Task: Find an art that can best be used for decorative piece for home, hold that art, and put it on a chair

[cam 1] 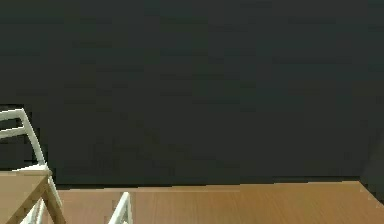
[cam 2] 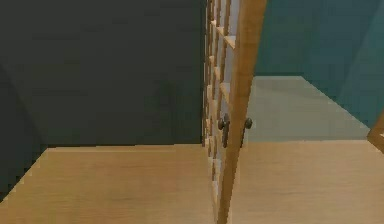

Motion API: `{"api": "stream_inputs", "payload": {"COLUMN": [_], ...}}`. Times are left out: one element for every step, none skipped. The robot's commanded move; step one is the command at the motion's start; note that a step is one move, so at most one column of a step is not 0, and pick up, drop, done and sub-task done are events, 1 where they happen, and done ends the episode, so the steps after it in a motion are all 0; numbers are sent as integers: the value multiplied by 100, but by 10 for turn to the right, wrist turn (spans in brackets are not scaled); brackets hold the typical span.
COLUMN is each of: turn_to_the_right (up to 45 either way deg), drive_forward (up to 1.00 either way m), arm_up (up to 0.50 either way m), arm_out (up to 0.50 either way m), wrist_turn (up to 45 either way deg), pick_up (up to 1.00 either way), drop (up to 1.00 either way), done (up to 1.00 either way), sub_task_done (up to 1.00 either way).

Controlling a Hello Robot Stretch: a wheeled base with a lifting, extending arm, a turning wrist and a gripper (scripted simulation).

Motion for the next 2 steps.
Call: {"api": "stream_inputs", "payload": {"turn_to_the_right": [450,450], "drive_forward": [0,0], "arm_up": [0,0], "arm_out": [0,0], "wrist_turn": [0,0], "pick_up": [0,0], "drop": [0,0], "done": [0,0], "sub_task_done": [0,0]}}
